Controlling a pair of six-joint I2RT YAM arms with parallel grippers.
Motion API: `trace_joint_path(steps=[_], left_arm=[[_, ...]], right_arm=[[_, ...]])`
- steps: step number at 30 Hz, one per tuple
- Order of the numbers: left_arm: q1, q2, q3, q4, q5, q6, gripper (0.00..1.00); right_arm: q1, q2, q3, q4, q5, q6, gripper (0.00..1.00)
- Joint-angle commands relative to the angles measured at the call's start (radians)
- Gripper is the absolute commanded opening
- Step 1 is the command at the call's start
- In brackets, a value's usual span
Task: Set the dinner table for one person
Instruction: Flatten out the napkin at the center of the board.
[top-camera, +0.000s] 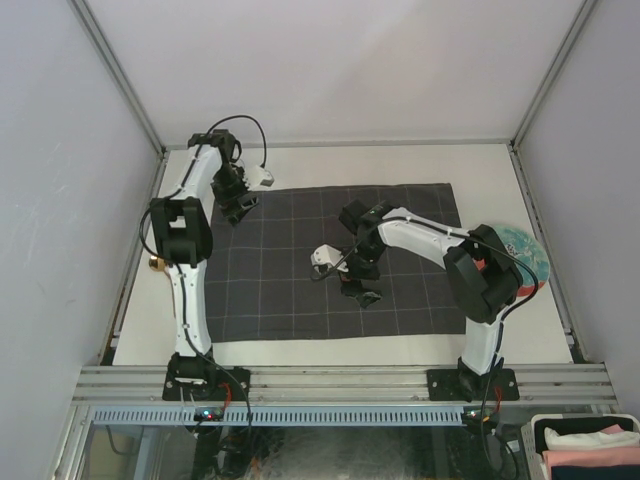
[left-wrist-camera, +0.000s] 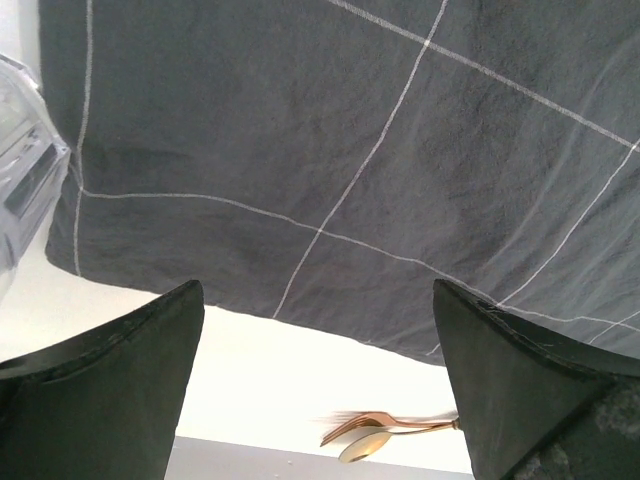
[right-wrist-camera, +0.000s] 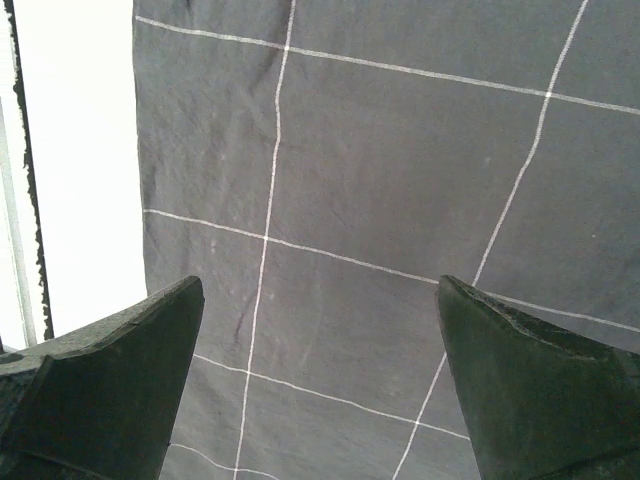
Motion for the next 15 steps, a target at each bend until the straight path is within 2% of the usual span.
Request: trace_joint_path(steps=[1, 15], left_arm=[[-0.003, 0.009, -0.032, -0.013, 0.030, 0.018, 1.00], [-0.002, 0.016, -0.091, 0.067, 0.005, -0.009, 1.00]], right_arm=[[0.009, -0.013, 0.019, -0.035, -0.011, -0.017, 1.00], [0.013, 0.040, 0.015, -0.032, -0.009, -0.009, 1.00]])
